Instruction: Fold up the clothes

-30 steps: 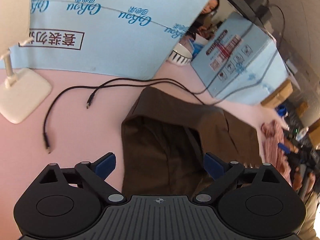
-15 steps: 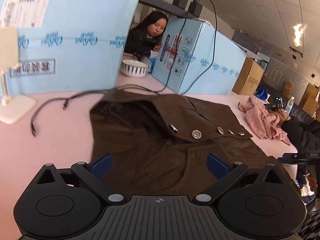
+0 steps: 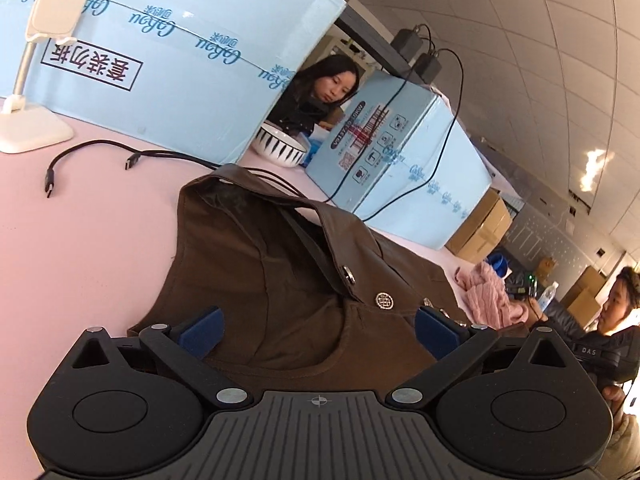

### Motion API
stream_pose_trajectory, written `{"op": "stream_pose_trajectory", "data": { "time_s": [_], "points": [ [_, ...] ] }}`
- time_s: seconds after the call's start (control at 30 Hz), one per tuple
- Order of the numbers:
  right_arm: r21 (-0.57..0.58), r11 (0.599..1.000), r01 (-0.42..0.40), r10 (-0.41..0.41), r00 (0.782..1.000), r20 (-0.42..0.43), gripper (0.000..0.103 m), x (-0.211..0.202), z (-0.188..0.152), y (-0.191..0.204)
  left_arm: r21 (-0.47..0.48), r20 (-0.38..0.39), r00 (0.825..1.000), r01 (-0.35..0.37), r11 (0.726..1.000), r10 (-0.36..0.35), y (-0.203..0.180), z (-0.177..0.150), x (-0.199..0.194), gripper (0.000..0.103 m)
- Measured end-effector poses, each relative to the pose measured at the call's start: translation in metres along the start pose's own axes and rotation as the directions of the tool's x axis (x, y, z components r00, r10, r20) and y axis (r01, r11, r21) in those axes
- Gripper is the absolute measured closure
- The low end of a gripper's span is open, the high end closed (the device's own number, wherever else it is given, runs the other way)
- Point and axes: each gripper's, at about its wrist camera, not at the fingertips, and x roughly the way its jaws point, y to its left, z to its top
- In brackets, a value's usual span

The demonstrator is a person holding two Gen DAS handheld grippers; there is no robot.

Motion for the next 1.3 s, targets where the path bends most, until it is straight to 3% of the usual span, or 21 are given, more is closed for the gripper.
{"op": "stream_pose_trajectory", "data": {
  "time_s": [0.1,0.17,0.3,0.4,0.47,0.5,0.53,0.57,0.6,0.63,0.7,0.77,0.9,1.0,1.07,1.13,1.2,1.27,1.3],
  "points": [
    [-0.039,0.999,0.027,-0.024,0.997,0.067,0.099,0.007,0.007,0.007,0.017,-0.001,1.000,0.003,1.000,-0.003,-0.002,0.000,-0.001,0.000],
    [-0.070,0.995,0.076,-0.074,0.997,0.036,0.098,0.023,0.002,0.007,0.029,-0.014,1.000,0.006,1.000,-0.005,-0.004,-0.001,0.000,0.000],
    [0.001,0.990,0.142,-0.141,0.984,-0.109,0.074,0.055,-0.025,-0.012,0.005,-0.030,0.999,0.013,1.000,-0.013,0.000,0.000,0.001,0.000],
    [0.123,0.992,0.035,-0.031,0.999,-0.033,0.029,0.030,-0.026,-0.026,-0.055,0.023,0.999,0.047,0.997,-0.046,0.004,0.001,-0.010,0.000],
    [0.126,0.984,-0.123,0.111,0.989,0.096,0.022,-0.009,-0.029,-0.030,-0.163,0.105,0.986,0.147,0.976,-0.131,0.012,0.002,-0.028,0.000],
    [0.118,0.972,-0.202,0.182,0.970,0.162,0.021,-0.029,-0.030,-0.032,-0.207,0.123,0.981,0.171,0.963,-0.148,0.014,0.002,-0.038,0.000],
    [0.047,0.972,-0.231,0.221,0.961,0.165,0.017,-0.046,-0.034,-0.027,-0.244,0.132,0.979,0.183,0.952,-0.155,0.014,0.001,-0.048,0.000],
    [-0.028,0.966,-0.255,0.257,0.953,0.160,0.014,-0.063,-0.037,-0.022,-0.257,0.126,0.984,0.157,0.954,-0.128,0.012,0.000,-0.057,0.000],
    [-0.104,0.955,-0.278,0.292,0.944,0.152,0.006,-0.080,-0.041,-0.016,-0.242,0.104,0.993,0.071,0.968,-0.047,0.007,-0.001,-0.068,0.000],
    [-0.184,0.938,-0.294,0.318,0.941,0.117,0.004,-0.092,-0.047,-0.008,-0.222,0.083,0.996,-0.012,0.975,0.031,0.002,-0.003,-0.076,0.000],
    [-0.344,0.878,-0.333,0.362,0.932,0.023,0.002,-0.115,-0.063,0.011,-0.193,-0.010,0.983,-0.184,0.964,0.186,-0.005,-0.009,-0.084,0.000],
    [-0.438,0.839,-0.323,0.341,0.939,-0.041,0.002,-0.125,-0.079,0.026,-0.202,-0.121,0.965,-0.252,0.946,0.231,-0.004,-0.017,-0.084,0.000],
    [-0.535,0.817,-0.216,0.230,0.972,-0.040,0.001,-0.126,-0.104,0.039,-0.181,-0.155,0.962,-0.250,0.951,0.223,-0.009,-0.025,-0.084,0.000],
    [-0.522,0.839,-0.152,0.162,0.986,-0.027,0.001,-0.114,-0.113,0.045,-0.173,-0.212,0.967,-0.182,0.968,0.144,-0.018,-0.026,-0.067,0.000],
    [-0.529,0.841,-0.117,0.108,0.993,-0.049,0.001,-0.100,-0.122,0.055,-0.113,-0.235,0.958,-0.196,0.974,0.165,-0.027,-0.025,-0.052,0.001],
    [-0.574,0.809,-0.125,0.115,0.992,-0.054,0.002,-0.094,-0.134,0.062,-0.086,-0.233,0.955,-0.209,0.974,0.185,-0.032,-0.025,-0.044,0.001],
    [-0.634,0.770,-0.073,0.092,0.996,-0.003,0.002,-0.088,-0.145,0.070,-0.117,-0.212,0.962,-0.202,0.972,0.174,-0.030,-0.027,-0.043,0.001],
    [-0.660,0.751,-0.025,0.069,0.997,0.040,0.013,-0.082,-0.152,0.075,-0.145,-0.186,0.968,-0.198,0.970,0.169,-0.028,-0.029,-0.045,0.003],
    [-0.650,0.759,-0.035,0.078,0.996,0.037,0.025,-0.082,-0.151,0.074,-0.149,-0.174,0.968,-0.206,0.967,0.179,-0.028,-0.031,-0.046,0.011]
  ]
}}
